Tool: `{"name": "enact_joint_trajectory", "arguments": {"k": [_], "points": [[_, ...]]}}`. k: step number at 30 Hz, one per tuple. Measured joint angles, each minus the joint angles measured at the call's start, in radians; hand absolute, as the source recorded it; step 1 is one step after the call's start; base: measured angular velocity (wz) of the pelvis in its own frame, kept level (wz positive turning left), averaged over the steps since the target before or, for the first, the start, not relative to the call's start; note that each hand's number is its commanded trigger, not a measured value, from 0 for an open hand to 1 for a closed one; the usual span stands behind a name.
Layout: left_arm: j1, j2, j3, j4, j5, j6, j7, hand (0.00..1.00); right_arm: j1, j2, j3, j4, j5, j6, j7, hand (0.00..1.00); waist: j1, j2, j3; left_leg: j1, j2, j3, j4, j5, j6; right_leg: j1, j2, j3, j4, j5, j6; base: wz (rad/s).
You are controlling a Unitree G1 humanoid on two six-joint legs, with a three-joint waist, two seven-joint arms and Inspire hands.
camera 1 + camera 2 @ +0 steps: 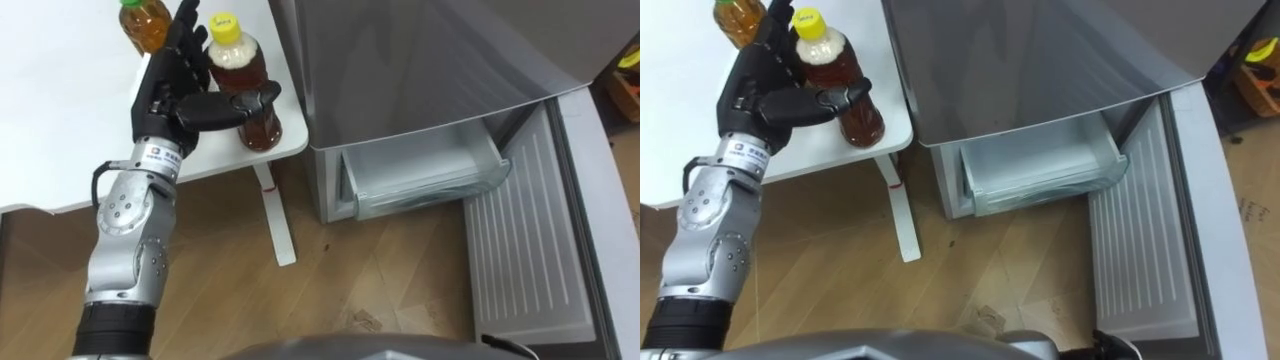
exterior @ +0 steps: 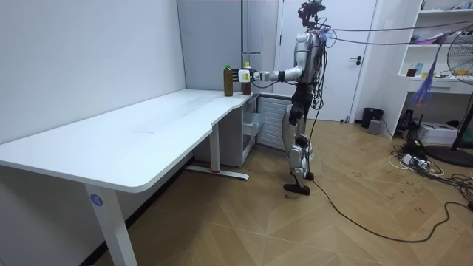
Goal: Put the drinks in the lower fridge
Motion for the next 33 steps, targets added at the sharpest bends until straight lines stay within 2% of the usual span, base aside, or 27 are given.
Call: {"name": "enact_joint_trajectory", "arguments": {"k": [10, 14, 21, 23, 24, 25, 26, 33], "points": [[0.0, 0.0, 0.0, 0.0, -0.035, 0.036, -0.003, 0.0, 0.001, 0.001, 0.001, -0.005, -0.089, 0.061, 0.001, 0.0, -0.005, -0.001, 0.0001, -0.003, 0.005, 0.011, 0.0, 0.0, 0.0, -0.012, 0.004, 0.007, 0.015, 0.0, 0.0, -0.02], [0.0, 0.001, -0.001, 0.0, -0.037, 0.046, -0.006, 0.0, 0.001, 0.001, 0.001, -0.006, -0.134, 0.074, 0.005, 0.0, -0.019, 0.0, -0.001, -0.006, 0.007, 0.011, 0.001, 0.0, 0.0, -0.014, 0.004, 0.007, 0.018, 0.0, 0.0, 0.0], [0.0, 0.001, -0.007, 0.0, -0.039, 0.054, -0.011, 0.0, 0.01, 0.001, 0.001, -0.007, -0.193, 0.098, 0.025, 0.0, -0.024, 0.007, -0.006, -0.003, 0.009, 0.018, 0.001, 0.0, 0.0, -0.013, 0.005, 0.008, 0.021, 0.0, 0.0, 0.0], [0.0, 0.002, -0.007, 0.0, -0.059, 0.066, -0.017, 0.0, 0.017, 0.001, 0.001, -0.008, -0.207, 0.107, 0.028, 0.0, -0.026, 0.008, -0.0063, -0.001, 0.009, 0.022, 0.001, 0.0, -0.001, -0.016, 0.005, 0.008, 0.027, 0.0, 0.0, 0.0], [0.0, 0.003, -0.007, 0.0, -0.063, 0.068, -0.018, 0.56, 0.018, 0.002, 0.001, -0.008, -0.212, 0.108, 0.03, 0.0, -0.026, 0.008, -0.0063, 0.0, 0.009, 0.023, 0.001, 0.001, -0.001, -0.017, 0.005, 0.008, 0.03, 0.0, 0.0, 0.0], [0.0, 0.004, -0.007, 0.0, -0.066, 0.07, -0.02, 0.93, 0.02, 0.002, 0.001, -0.008, -0.22, 0.114, 0.034, 0.0, -0.027, 0.006, -0.0056, 0.001, 0.01, 0.024, 0.002, 0.001, -0.001, -0.018, 0.005, 0.009, 0.033, 0.0, 0.0, 0.0], [0.0, 0.005, -0.007, 0.0, -0.066, 0.071, -0.022, 1.0, 0.021, 0.003, 0.001, -0.01, -0.222, 0.12, 0.034, 0.0, -0.027, 0.004, -0.0047, 0.001, 0.01, 0.025, 0.002, 0.001, -0.001, -0.018, 0.006, 0.012, 0.033, 0.0, 0.0, -0.03], [0.0, 0.005, -0.007, 0.0, -0.066, 0.083, -0.025, 1.0, 0.02, 0.004, 0.001, -0.011, -0.225, 0.138, 0.034, 0.0, -0.03, -0.002, -0.0021, -0.002, 0.012, 0.034, -0.002, 0.001, -0.001, -0.024, 0.007, 0.025, 0.035, 0.001, -0.001, -0.04]]}}
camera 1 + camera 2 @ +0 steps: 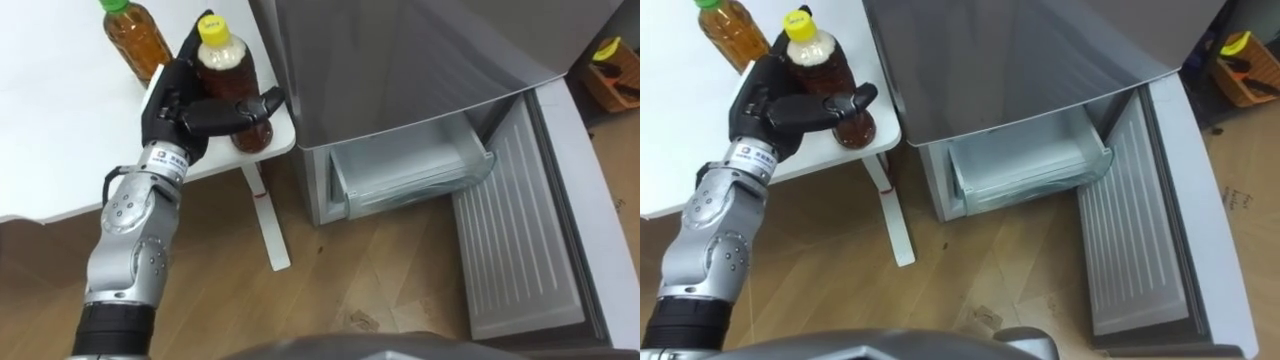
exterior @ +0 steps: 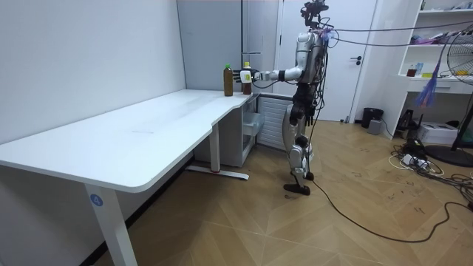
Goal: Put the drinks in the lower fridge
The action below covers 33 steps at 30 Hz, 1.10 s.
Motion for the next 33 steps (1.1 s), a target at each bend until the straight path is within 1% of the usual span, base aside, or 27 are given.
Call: {"name": "enact_joint_trajectory", "arguments": {"k": [3, 7, 22, 28, 33], "points": [[0.0, 0.0, 0.0, 0.0, 0.0, 0.003, -0.002, 1.0, -0.001, 0.0, 0.0, -0.001, 0.0, 0.012, -0.001, 0.0, -0.009, 0.0, -0.0002, 0.0, 0.0, 0.0, -0.003, 0.0, 0.0, -0.001, 0.001, -0.001, 0.0, 0.0, 0.0, 0.0], [0.0, 0.0, -0.003, 0.001, 0.001, 0.009, -0.004, 1.0, -0.001, 0.0, 0.0, -0.001, 0.0, 0.012, -0.002, 0.0, -0.013, 0.003, -0.0019, -0.001, 0.0, 0.0, 0.002, 0.0, 0.0, -0.004, 0.002, -0.001, 0.0, 0.0, -0.001, 0.0], [-0.003, 0.001, -0.002, 0.011, 0.005, 0.022, -0.005, 1.0, -0.006, 0.003, 0.0, -0.004, -0.012, 0.012, 0.001, 0.0, -0.014, 0.003, -0.0002, -0.002, 0.001, -0.001, 0.002, 0.0, 0.0, -0.003, 0.001, -0.002, -0.002, 0.001, -0.001, 0.0], [-0.003, 0.001, -0.003, 0.043, 0.008, 0.051, 0.005, 1.0, -0.012, 0.002, 0.0, -0.003, -0.013, 0.011, 0.002, 0.0, -0.014, 0.009, 0.0037, -0.003, 0.0, -0.002, 0.003, 0.0, 0.0, -0.004, 0.001, -0.008, -0.002, 0.001, -0.001, 0.0], [-0.003, 0.001, -0.004, 0.044, 0.006, 0.051, 0.017, 1.0, -0.022, 0.003, 0.0, -0.004, -0.012, 0.008, 0.014, 0.0, -0.009, 0.016, 0.0, -0.01, 0.0, -0.001, 0.003, 0.001, -0.001, -0.016, 0.001, -0.005, -0.002, 0.001, -0.001, 0.0]]}}
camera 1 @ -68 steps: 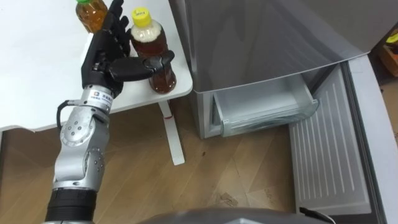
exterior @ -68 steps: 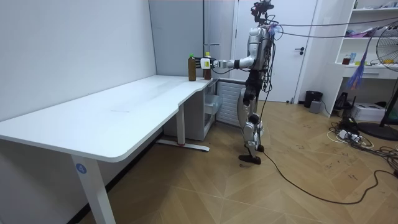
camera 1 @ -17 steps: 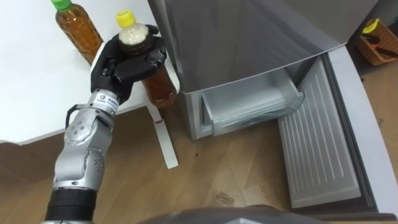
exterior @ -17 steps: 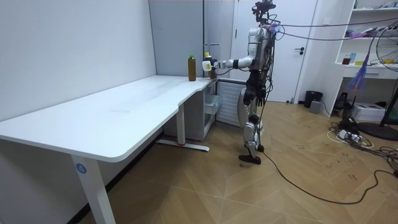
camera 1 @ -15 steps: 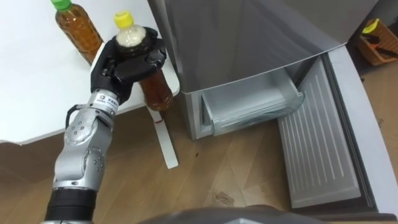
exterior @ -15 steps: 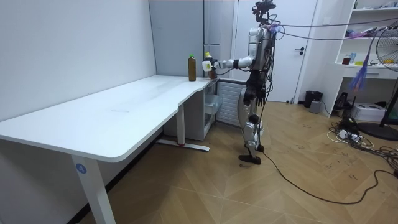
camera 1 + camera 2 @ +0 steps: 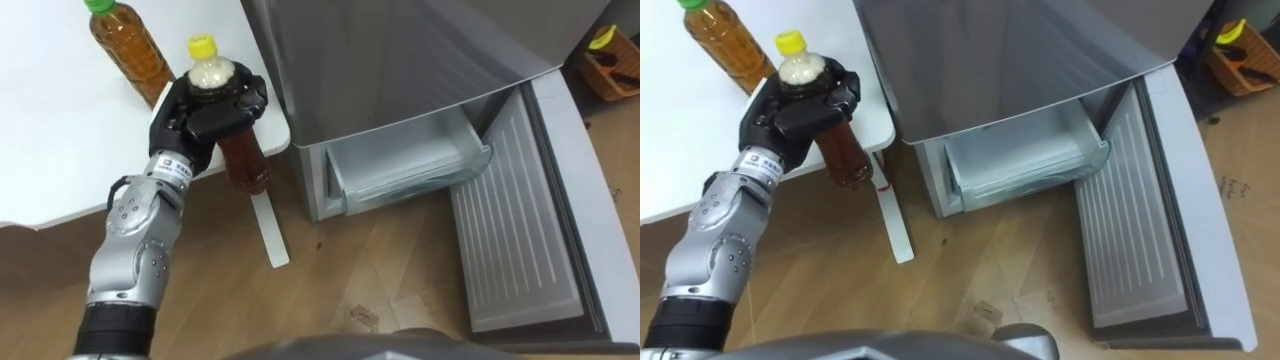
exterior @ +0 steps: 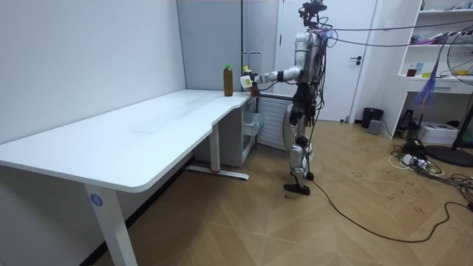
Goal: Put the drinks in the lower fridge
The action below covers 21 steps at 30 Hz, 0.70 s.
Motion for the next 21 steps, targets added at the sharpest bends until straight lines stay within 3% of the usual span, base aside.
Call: {"name": "enact_joint_trajectory", "arguments": {"k": [6, 9, 11, 14, 21], "points": [[0.002, 0.0, 0.004, -0.091, 0.0, 0.007, 0.053, 1.0, -0.032, 0.002, 0.0, 0.0, 0.007, -0.024, -0.007, 0.0, 0.002, -0.003, 0.0, -0.003, -0.002, -0.024, -0.001, 0.007, -0.001, 0.001, -0.002, -0.017, 0.0, 0.0, 0.0, 0.08], [0.002, 0.002, 0.005, -0.125, 0.002, -0.012, 0.068, 1.0, -0.056, 0.002, 0.009, -0.001, -0.001, -0.032, -0.019, 0.0, 0.007, -0.01, 0.0037, 0.0, -0.001, -0.028, -0.004, 0.01, -0.003, 0.006, -0.003, -0.025, 0.0, 0.0, 0.0, 0.06], [0.002, 0.001, 0.002, -0.149, 0.007, -0.013, 0.062, 1.0, -0.059, 0.002, 0.021, -0.001, -0.009, -0.041, -0.023, 0.0, 0.025, -0.021, 0.0051, -0.004, -0.002, -0.037, -0.003, 0.012, -0.005, 0.01, -0.003, -0.042, -0.001, 0.001, -0.001, 0.13], [0.002, 0.001, -0.004, -0.166, 0.024, -0.013, 0.045, 1.0, -0.068, 0.002, 0.042, -0.001, -0.008, -0.049, -0.035, 0.0, 0.045, -0.03, 0.0004, -0.013, -0.002, -0.055, 0.006, 0.012, -0.005, 0.011, -0.005, -0.074, -0.002, 0.002, -0.003, 0.18], [0.002, -0.001, -0.016, -0.197, 0.06, -0.014, 0.018, 1.0, -0.076, -0.009, 0.079, -0.003, -0.008, -0.061, -0.057, 0.0, 0.107, -0.024, -0.0034, -0.031, -0.001, -0.066, 0.028, 0.012, -0.005, 0.017, -0.011, -0.124, -0.003, 0.002, -0.003, 0.19]]}}
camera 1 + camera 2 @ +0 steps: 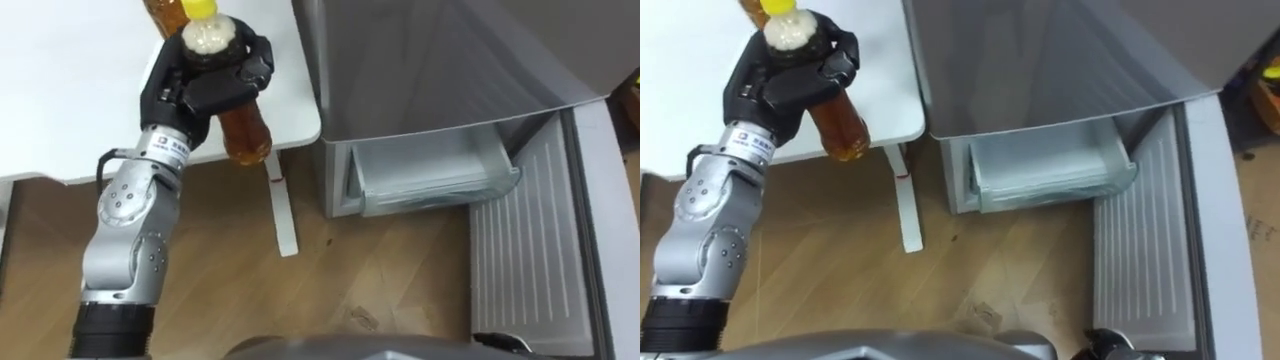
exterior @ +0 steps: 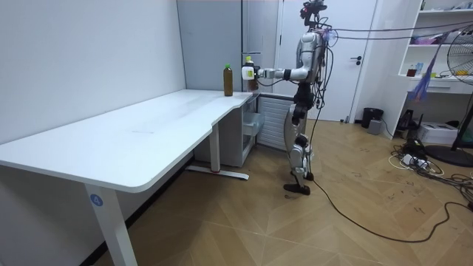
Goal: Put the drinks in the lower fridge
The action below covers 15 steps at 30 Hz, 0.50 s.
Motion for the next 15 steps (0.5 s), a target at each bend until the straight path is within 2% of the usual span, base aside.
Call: {"name": "enact_joint_trajectory", "arguments": {"k": [3, 7, 10, 12, 15], "points": [[0.0, 0.0, -0.003, -0.004, 0.006, -0.001, -0.001, 1.0, -0.015, -0.011, 0.042, -0.001, 0.011, -0.015, -0.004, 0.0, 0.007, 0.006, -0.0007, -0.004, -0.001, -0.012, 0.004, 0.001, -0.001, 0.005, 0.0, -0.004, -0.002, 0.0, 0.0, 0.15], [0.002, -0.006, -0.027, -0.006, 0.005, -0.014, -0.015, 1.0, -0.038, -0.023, 0.079, -0.031, 0.016, -0.016, 0.001, 0.0, 0.031, 0.011, -0.0021, -0.014, -0.002, -0.019, 0.001, 0.009, -0.004, 0.002, -0.001, -0.013, 0.0, 0.0, 0.0, 0.07], [0.05, -0.009, -0.043, -0.006, 0.004, -0.036, -0.054, 1.0, -0.044, -0.028, 0.086, -0.066, 0.015, -0.016, 0.0, 0.0, 0.033, 0.008, -0.002, -0.014, -0.003, -0.026, 0.0, 0.014, -0.007, 0.006, 0.0, -0.017, 0.001, 0.0, 0.0, 0.11], [0.084, -0.009, -0.043, -0.006, 0.005, -0.036, -0.074, 1.0, -0.042, -0.026, 0.092, -0.093, 0.016, -0.017, 0.003, 0.0, 0.035, 0.003, -0.0014, -0.016, -0.003, -0.026, 0.001, 0.016, -0.009, 0.006, 0.001, -0.025, 0.001, 0.0, 0.0, 0.07], [0.131, -0.008, -0.043, -0.006, 0.006, -0.036, -0.085, 1.0, -0.038, -0.009, 0.099, -0.149, 0.046, -0.042, 0.008, 0.0, 0.054, -0.01, -0.0034, -0.014, -0.001, -0.027, 0.003, 0.019, -0.014, 0.007, 0.004, -0.034, 0.0, 0.001, -0.002, 0.03]]}}
